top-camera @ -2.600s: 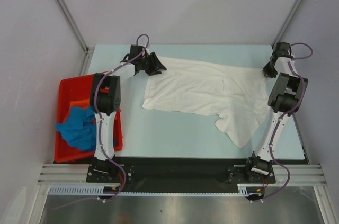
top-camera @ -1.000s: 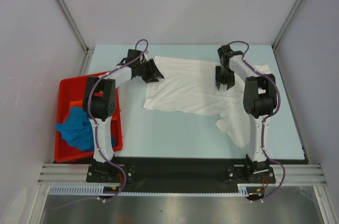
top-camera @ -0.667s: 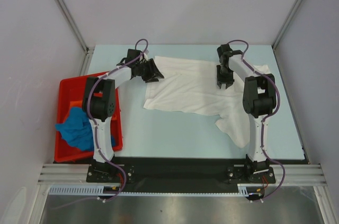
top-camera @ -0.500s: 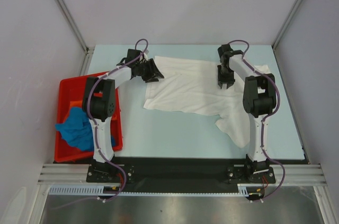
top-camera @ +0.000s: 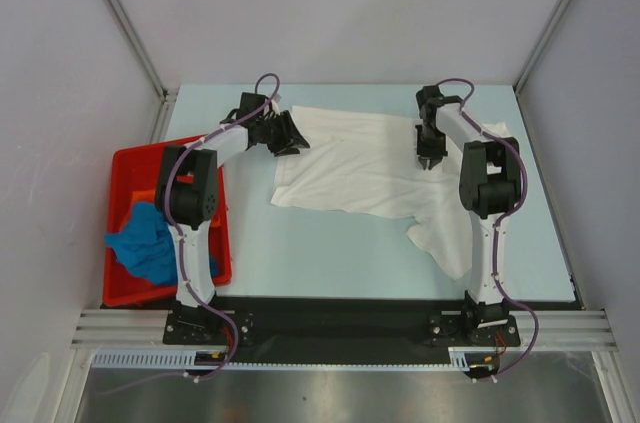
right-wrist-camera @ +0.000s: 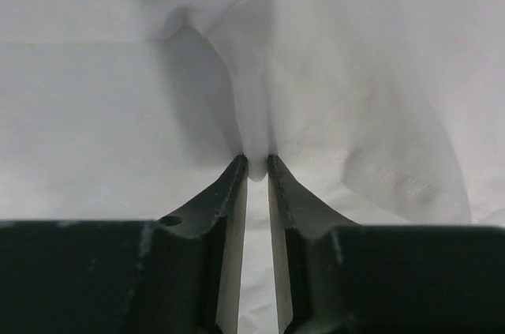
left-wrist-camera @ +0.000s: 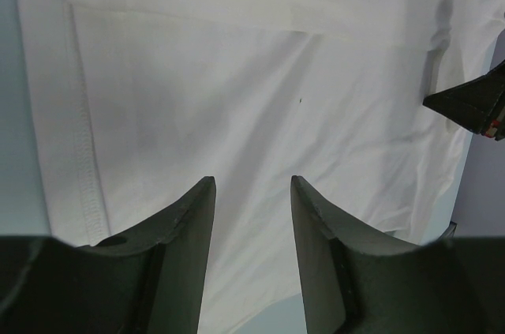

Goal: Fold and stack the t-shirts
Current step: Fold the tshirt

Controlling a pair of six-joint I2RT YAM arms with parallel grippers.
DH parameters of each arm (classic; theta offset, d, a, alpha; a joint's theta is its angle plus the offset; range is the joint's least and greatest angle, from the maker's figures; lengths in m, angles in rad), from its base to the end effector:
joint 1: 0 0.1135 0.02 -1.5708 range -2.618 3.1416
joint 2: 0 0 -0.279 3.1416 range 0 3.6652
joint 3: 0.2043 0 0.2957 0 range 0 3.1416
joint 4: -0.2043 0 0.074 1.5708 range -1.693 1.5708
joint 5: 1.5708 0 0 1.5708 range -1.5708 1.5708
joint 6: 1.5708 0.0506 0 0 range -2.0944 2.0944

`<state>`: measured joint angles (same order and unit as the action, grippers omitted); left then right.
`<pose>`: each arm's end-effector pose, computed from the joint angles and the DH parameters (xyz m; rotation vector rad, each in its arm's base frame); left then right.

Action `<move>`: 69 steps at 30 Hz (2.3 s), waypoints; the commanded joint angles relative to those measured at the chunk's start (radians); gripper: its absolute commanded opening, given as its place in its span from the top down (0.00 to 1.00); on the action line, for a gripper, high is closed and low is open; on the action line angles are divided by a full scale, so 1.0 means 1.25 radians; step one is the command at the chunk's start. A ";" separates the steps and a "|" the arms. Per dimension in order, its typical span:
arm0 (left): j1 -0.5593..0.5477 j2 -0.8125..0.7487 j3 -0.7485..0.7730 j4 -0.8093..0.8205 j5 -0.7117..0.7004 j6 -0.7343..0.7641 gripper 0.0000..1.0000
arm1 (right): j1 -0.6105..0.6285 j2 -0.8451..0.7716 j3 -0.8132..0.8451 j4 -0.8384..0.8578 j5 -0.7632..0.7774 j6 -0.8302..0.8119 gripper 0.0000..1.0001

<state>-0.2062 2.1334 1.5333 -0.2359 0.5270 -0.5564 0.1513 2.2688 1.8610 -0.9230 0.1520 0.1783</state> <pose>0.5043 -0.1315 0.1481 -0.1783 2.4840 -0.9751 0.5136 0.0706 0.1470 0.0652 2.8755 -0.1592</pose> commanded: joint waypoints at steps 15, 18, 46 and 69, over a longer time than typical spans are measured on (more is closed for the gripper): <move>0.005 -0.019 0.007 0.018 0.015 0.013 0.51 | -0.002 -0.074 0.008 -0.031 -0.028 -0.006 0.92; 0.005 -0.014 0.014 0.016 0.018 0.012 0.51 | -0.003 -0.080 0.007 -0.040 -0.042 0.000 0.92; 0.026 0.008 0.101 -0.027 -0.023 0.024 0.47 | -0.138 -0.173 -0.087 0.097 -0.183 0.268 0.44; 0.062 0.306 0.456 0.034 -0.141 0.073 0.35 | -0.375 0.022 0.163 0.340 -0.086 0.075 0.18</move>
<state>-0.1162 2.5031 2.0548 -0.2527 0.3317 -0.4286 -0.2886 2.2784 2.0003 -0.5404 0.0586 0.3233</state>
